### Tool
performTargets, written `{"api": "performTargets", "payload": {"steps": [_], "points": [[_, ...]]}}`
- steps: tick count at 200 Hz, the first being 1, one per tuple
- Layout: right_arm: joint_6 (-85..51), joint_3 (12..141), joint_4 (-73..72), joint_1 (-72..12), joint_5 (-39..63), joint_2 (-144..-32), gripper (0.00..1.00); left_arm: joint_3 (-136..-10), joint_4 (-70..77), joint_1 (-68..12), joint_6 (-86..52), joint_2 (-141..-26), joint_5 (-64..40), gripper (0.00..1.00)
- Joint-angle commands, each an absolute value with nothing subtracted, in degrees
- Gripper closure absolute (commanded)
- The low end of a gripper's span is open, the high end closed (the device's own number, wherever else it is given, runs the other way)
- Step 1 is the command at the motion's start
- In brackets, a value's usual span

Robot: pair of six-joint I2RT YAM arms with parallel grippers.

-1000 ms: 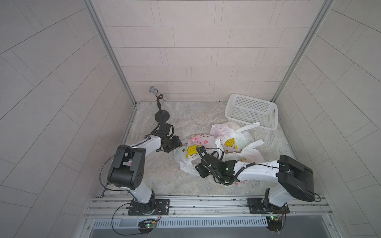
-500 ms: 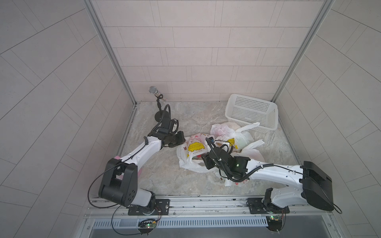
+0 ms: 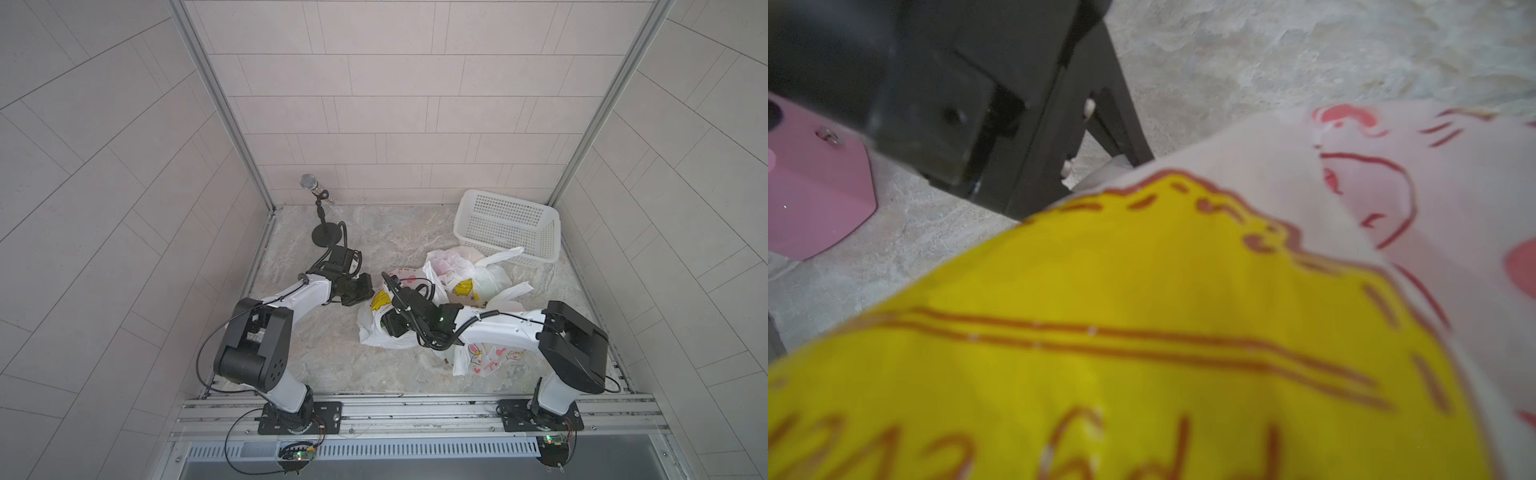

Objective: Untie the knot of a plastic bag & take out the apple
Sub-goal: Pick up the apple from the plastic bag.

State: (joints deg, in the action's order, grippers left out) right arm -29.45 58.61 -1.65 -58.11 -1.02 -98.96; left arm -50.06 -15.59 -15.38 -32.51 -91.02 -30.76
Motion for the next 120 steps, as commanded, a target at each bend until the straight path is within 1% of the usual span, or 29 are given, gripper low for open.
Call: {"api": "performTargets", "payload": {"steps": [1,20,25,50,69,81,87,100,120], "points": [[-26.95,59.78,-4.26,-58.89,3.51,-100.96,0.32,-48.14,-11.96,-15.01,-33.56,-92.69,-32.14,1.00],[-26.38,60.60,-5.09,-59.75,4.17,-103.13,0.27,-46.36,-7.44,-14.97,-36.42,-94.08,-34.02,1.00],[-26.37,60.88,-5.05,-59.84,4.07,-103.77,0.23,-45.88,-6.26,-15.01,-36.98,-94.40,-34.48,1.00],[-26.72,63.35,-2.35,-59.78,1.38,-106.87,0.14,-44.87,-3.78,-14.96,-38.19,-95.23,-36.09,1.00],[-27.27,65.14,0.28,-59.26,-0.51,-108.22,0.12,-44.54,-3.27,-14.99,-38.58,-94.80,-36.74,1.00],[-27.21,65.70,0.79,-58.98,-0.01,-108.54,0.12,-44.64,-3.55,-14.89,-38.46,-94.24,-36.82,1.00],[-27.20,65.78,1.46,-58.97,0.00,-108.27,0.14,-44.86,-4.03,-14.79,-38.26,-93.95,-36.67,1.00],[-27.17,66.26,3.87,-59.06,0.58,-107.16,0.22,-45.21,-5.25,-14.14,-37.49,-93.18,-36.36,1.00],[-26.78,65.82,6.65,-60.00,-0.92,-104.02,0.32,-45.54,-7.05,-12.42,-36.42,-92.03,-35.81,1.00]]}}
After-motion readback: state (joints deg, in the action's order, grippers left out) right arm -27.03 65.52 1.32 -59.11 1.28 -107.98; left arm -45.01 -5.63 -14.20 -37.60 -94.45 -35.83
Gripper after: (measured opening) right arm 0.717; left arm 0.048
